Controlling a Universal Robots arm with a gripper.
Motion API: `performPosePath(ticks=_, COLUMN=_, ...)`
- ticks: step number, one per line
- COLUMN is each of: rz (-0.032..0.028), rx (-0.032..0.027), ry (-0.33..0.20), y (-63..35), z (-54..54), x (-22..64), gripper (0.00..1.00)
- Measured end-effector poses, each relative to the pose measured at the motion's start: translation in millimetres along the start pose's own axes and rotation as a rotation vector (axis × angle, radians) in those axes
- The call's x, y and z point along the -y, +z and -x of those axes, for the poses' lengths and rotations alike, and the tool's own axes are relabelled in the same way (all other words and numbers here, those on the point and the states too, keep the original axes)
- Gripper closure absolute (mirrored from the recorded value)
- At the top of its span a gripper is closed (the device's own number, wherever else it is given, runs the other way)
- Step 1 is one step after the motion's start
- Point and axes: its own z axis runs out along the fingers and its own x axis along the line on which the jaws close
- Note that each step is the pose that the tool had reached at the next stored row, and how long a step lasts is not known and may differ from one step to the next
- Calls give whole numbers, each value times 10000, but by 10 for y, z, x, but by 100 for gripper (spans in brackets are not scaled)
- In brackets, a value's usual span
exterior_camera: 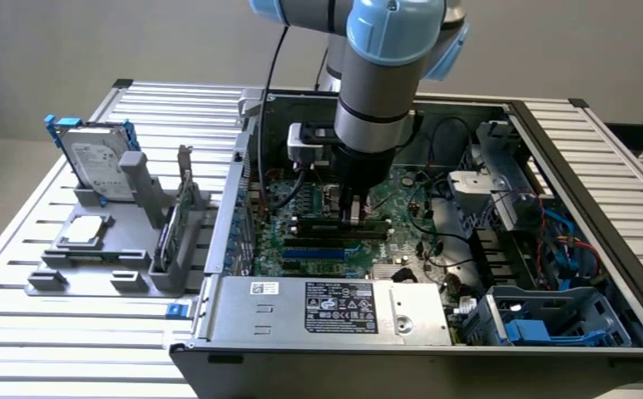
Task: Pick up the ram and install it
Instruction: 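Insert the ram into the slot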
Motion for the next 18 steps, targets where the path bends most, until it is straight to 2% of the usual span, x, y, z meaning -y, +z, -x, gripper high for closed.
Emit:
performPosePath(ticks=8, rz=5, rx=-2, ry=1, y=15, z=-1, x=0, gripper=86)
performPosePath(ticks=10, rz=0, rx=0, ry=1, y=16, z=-1, x=0, gripper=84)
performPosePath(ticks=11, rz=0, rx=1, ry=1, y=11, z=-1, x=0, gripper=78)
performPosePath(ticks=18, rz=18, rx=-1, ry=2, y=-164, z=9, x=-7, gripper=78)
